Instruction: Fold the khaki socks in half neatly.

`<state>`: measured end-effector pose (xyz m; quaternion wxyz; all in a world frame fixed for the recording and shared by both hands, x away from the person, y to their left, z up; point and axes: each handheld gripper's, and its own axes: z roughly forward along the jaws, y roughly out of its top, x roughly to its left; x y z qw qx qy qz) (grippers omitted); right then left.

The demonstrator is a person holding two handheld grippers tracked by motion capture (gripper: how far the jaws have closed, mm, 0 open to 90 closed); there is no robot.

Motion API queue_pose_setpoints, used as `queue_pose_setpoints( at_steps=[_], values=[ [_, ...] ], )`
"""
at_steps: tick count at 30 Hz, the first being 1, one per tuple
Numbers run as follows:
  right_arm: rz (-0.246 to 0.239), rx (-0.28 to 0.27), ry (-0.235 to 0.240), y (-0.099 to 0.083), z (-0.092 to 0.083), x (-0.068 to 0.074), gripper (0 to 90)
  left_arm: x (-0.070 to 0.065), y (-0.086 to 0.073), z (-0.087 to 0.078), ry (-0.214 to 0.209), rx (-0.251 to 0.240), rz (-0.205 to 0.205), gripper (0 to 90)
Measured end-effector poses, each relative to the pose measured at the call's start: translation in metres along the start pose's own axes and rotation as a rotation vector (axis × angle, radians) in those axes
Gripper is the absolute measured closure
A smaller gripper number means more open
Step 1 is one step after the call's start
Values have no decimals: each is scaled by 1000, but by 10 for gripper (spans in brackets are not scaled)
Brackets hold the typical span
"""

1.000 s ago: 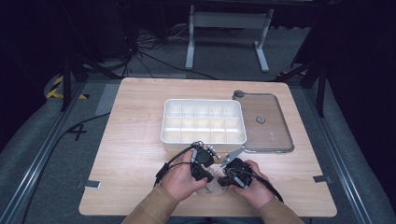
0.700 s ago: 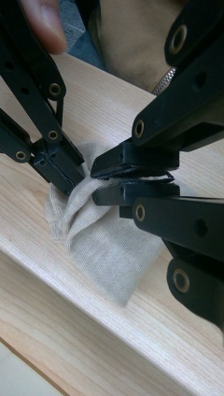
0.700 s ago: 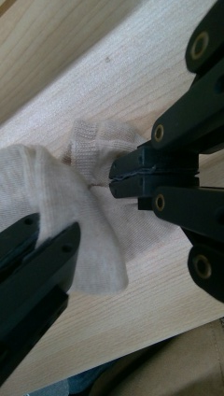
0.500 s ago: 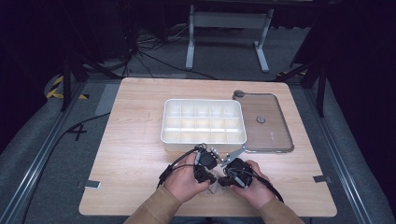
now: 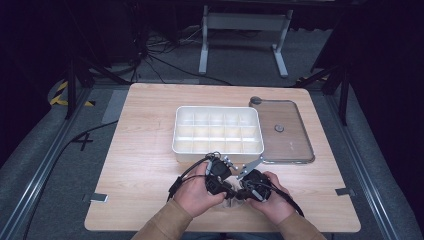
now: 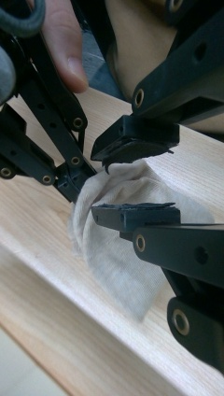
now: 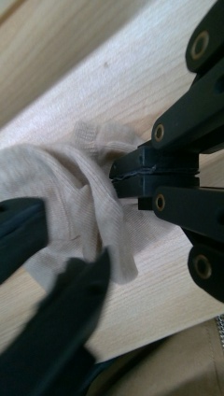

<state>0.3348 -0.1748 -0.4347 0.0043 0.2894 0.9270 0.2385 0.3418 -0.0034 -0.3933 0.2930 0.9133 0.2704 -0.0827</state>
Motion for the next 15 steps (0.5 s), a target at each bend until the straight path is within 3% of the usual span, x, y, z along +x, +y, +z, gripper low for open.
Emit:
queue_pose_setpoints(
  at_steps=[8, 15],
  values=[
    [14, -59, -30, 3, -27, -1, 900, 7, -6, -18, 19, -12, -31, 734],
    [-43, -138, -37, 14, -44, 12, 900, 11, -13, -29, 45, -5, -55, 811]
  ],
)
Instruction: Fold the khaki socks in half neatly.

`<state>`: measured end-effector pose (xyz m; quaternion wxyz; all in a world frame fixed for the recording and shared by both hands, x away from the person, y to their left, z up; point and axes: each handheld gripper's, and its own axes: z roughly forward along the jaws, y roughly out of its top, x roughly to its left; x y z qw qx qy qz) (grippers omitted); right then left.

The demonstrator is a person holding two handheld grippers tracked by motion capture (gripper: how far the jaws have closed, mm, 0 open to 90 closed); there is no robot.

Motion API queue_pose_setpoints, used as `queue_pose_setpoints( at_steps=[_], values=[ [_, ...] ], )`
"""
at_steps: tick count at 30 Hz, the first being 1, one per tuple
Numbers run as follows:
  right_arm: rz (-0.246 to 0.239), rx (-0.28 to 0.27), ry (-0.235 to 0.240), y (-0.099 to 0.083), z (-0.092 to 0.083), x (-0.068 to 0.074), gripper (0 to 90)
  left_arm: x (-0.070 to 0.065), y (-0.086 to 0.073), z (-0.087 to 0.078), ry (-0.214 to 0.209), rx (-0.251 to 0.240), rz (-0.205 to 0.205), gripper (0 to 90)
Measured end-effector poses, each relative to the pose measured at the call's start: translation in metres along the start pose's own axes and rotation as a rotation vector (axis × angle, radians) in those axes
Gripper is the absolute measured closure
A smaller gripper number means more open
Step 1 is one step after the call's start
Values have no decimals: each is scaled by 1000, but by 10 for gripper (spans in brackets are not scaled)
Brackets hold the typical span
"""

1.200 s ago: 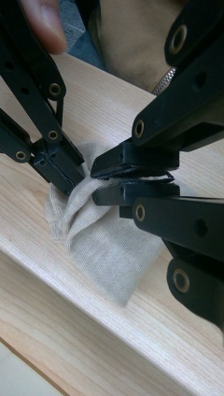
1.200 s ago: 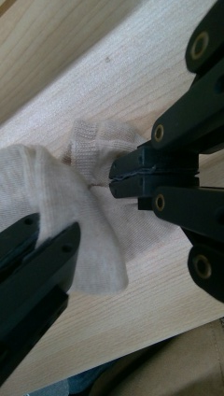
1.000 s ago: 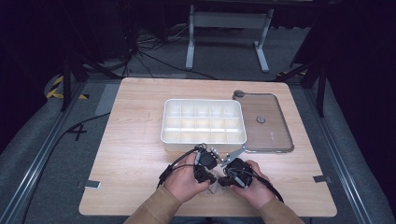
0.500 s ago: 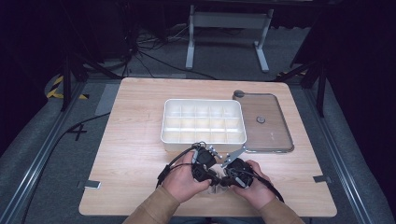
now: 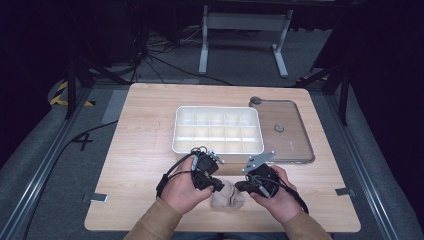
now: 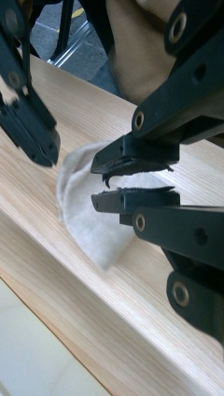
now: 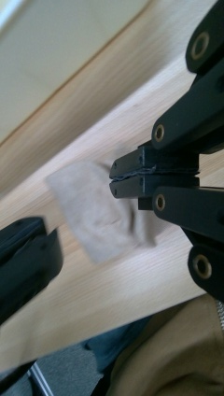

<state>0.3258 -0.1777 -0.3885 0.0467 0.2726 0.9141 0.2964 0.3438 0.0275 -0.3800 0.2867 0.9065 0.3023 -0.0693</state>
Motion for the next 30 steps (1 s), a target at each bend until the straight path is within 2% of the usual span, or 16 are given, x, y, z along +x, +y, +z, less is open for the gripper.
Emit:
queue_pose_setpoints(
  at_steps=[3, 7, 11, 14, 21, 22, 23, 30],
  values=[
    [-22, -21, 20, 5, 0, 8, 900, 2, -3, -1, -3, 7, -15, 817],
    [-54, -10, 40, 10, 12, 16, 900, 4, -6, 0, -9, 22, -25, 818],
    [-66, 3, 36, 9, 22, 19, 900, 5, -6, 3, -14, 53, -27, 837],
    [-60, 17, 38, 7, 25, 17, 900, 9, -6, 8, -27, 86, -37, 822],
    [-41, 28, 30, 1, 24, 13, 900, 10, -5, 10, -36, 108, -45, 826],
    [-41, 33, 27, 0, 23, 12, 900, 10, -4, 11, -39, 104, -38, 826],
    [-39, 34, 29, 0, 24, 12, 900, 9, -3, 13, -41, 127, -33, 826],
    [-14, 78, 33, -6, 25, 9, 900, 8, -1, 17, -43, 133, -21, 839]
  ],
)
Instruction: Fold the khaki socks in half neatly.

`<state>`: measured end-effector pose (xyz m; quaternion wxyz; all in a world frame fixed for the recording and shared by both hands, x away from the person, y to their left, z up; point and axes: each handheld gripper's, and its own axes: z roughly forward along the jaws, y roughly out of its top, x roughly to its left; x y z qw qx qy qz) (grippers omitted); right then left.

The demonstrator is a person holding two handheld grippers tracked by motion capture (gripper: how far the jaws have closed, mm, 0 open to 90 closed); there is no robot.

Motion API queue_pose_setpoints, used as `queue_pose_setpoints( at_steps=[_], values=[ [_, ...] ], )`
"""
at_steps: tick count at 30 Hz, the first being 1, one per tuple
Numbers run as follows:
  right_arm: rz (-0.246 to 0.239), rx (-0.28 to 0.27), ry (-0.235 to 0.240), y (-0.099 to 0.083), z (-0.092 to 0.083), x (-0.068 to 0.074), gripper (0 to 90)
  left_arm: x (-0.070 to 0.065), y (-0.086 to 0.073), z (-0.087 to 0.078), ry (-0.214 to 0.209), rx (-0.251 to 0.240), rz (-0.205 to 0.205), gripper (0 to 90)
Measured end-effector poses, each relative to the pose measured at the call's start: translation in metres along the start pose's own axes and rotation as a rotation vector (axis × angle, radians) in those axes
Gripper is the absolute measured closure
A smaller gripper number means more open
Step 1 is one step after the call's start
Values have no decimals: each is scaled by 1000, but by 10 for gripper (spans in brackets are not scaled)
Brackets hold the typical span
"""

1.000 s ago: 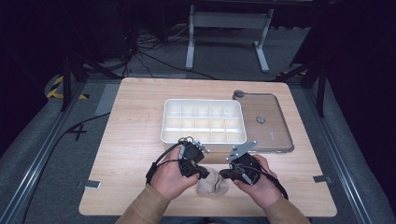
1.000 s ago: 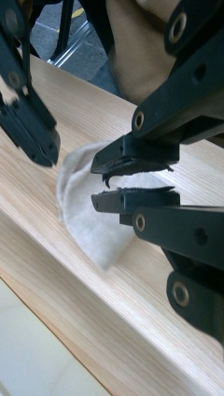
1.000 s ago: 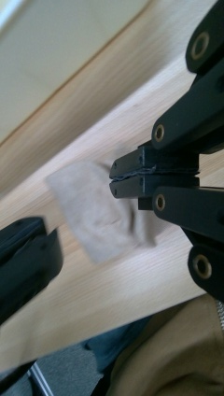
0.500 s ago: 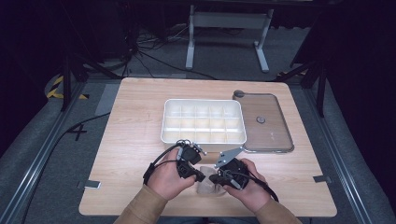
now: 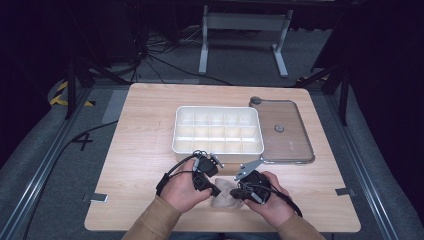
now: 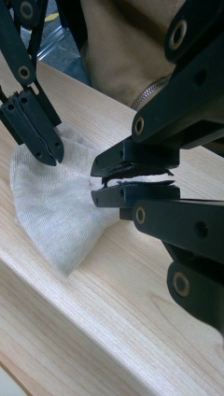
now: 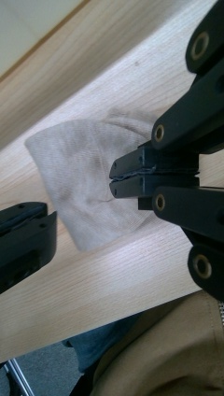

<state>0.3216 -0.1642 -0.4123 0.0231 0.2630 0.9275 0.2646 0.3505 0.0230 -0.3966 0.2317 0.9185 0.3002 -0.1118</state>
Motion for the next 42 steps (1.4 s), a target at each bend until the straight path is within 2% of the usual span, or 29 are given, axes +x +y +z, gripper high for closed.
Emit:
queue_pose_setpoints(
  at_steps=[11, 16, 19, 21, 23, 27, 29, 36, 37, 38, 42],
  values=[
    [23, 62, 3, -6, 15, -7, 900, -1, 2, 8, 13, 28, 9, 857],
    [29, 62, 11, -7, 17, -9, 900, -1, 2, 7, 10, 22, 7, 858],
    [26, 63, 13, -7, 17, -9, 900, -2, 2, 7, 18, -2, 10, 857],
    [26, 63, 13, -7, 17, -9, 900, -5, 3, 7, 26, -35, 32, 867],
    [26, 63, 13, -7, 17, -9, 900, -6, 4, 7, 27, -43, 38, 894],
    [26, 63, 10, -7, 17, -9, 900, -6, 6, 16, 42, -110, 56, 897],
    [26, 62, 12, -7, 17, -9, 900, -6, 6, 19, 36, -127, 48, 897],
    [22, 62, 12, -7, 17, -9, 900, 4, 4, 33, 78, -33, -15, 898],
    [23, 61, 9, -7, 17, -9, 900, 6, 4, 35, 76, -1, -32, 899],
    [23, 62, 9, -7, 17, -9, 900, 7, 3, 37, 76, 12, -33, 898],
    [27, 62, 12, -8, 16, -10, 900, 8, 3, 38, 63, 37, -40, 898]
  ],
)
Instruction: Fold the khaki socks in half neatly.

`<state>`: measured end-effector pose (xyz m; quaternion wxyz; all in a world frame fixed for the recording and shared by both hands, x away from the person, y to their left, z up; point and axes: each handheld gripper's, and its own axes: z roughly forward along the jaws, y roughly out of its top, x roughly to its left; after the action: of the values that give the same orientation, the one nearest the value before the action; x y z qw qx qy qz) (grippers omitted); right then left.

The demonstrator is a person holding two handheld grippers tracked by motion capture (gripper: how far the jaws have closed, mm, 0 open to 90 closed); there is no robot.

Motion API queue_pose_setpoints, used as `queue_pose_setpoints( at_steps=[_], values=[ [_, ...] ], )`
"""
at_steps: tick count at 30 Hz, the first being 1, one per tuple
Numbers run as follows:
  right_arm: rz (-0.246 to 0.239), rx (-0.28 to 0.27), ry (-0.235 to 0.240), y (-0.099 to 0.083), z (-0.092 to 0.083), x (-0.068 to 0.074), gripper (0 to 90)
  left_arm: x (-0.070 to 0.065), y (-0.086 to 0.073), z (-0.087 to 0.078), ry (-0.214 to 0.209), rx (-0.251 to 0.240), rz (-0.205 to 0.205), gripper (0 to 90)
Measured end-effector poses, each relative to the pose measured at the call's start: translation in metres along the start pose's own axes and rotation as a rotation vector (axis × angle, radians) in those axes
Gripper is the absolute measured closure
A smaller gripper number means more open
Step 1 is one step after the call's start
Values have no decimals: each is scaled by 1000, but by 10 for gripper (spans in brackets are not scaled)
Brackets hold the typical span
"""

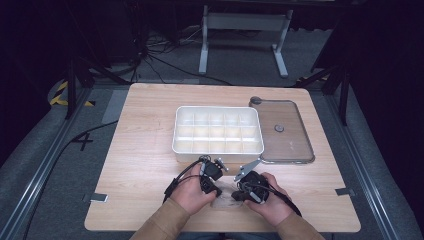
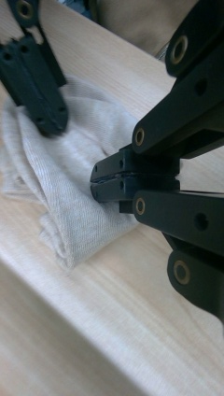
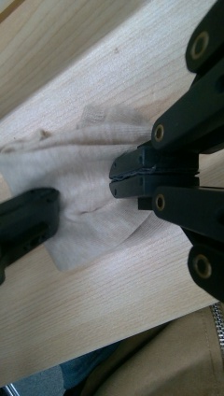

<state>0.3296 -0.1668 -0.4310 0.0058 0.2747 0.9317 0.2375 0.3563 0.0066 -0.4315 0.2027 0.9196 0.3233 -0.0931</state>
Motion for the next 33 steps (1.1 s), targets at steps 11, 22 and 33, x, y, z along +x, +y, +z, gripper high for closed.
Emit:
queue_pose_setpoints(
  at_steps=[11, 22, 33],
  values=[
    [-2, -24, -3, 2, -8, 1, 900, -2, -6, -23, -19, -43, 30, 890],
    [-24, -52, -2, 10, -5, 7, 900, 13, -19, -29, -4, -39, -31, 877],
    [-27, -7, -10, 10, 7, 0, 900, 19, -22, -18, -11, -26, -16, 861]
  ],
)
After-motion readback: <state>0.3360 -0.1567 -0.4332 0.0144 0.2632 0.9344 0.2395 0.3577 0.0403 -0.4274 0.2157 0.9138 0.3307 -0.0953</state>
